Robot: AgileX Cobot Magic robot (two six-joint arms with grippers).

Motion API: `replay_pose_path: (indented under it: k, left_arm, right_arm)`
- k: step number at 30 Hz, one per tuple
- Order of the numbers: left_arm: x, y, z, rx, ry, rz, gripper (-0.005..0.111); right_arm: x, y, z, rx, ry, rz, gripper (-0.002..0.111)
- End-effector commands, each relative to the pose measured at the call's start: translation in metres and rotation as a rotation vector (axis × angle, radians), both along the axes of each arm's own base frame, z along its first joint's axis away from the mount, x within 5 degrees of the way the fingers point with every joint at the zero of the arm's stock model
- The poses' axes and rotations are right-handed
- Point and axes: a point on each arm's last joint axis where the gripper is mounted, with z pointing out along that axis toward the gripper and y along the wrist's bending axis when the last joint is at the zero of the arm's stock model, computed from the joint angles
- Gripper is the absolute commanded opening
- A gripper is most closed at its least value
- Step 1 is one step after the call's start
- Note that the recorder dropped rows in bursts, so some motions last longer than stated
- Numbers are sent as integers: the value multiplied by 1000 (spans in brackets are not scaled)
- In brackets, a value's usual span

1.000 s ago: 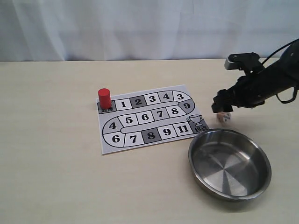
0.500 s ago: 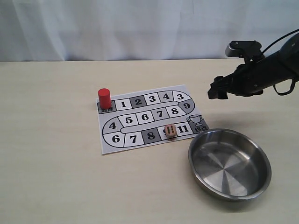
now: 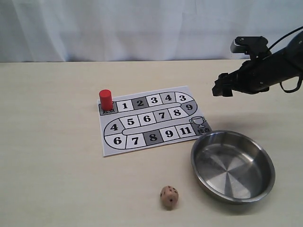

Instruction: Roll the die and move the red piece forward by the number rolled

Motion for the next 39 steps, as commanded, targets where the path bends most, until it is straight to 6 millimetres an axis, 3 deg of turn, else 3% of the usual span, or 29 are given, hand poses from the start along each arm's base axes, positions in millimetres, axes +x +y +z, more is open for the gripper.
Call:
replay_pose_path:
  k: [1,8,13,16,17,25,31,39]
  left_arm:
    - [0,0,3,-3,-18,-1,0]
    - [0,0,3,-3,-18,-1,0]
    - [0,0,3,-3,-18,-1,0]
    - [0,0,3,-3,-18,-1,0]
    - [0,0,3,-3,-18,-1,0]
    - [0,0,3,-3,-18,-1,0]
    - [0,0,3,-3,-18,-1,0]
    - [0,0,3,-3,-18,-1,0]
  right_arm:
    - [-5,2,15,5,-9,20,78]
    - [-8,3,16,12,11,37,78]
    - [-17,12,14,6,83,152,77]
    - [-23,22,22,7,91,196,62]
    - [-28,29,29,2,91,231,52]
    - [-64,69,58,-48,170,411,4]
    - [-96,104,58,-100,337,522,4]
    - [-141,142,29,-289,443,655,4]
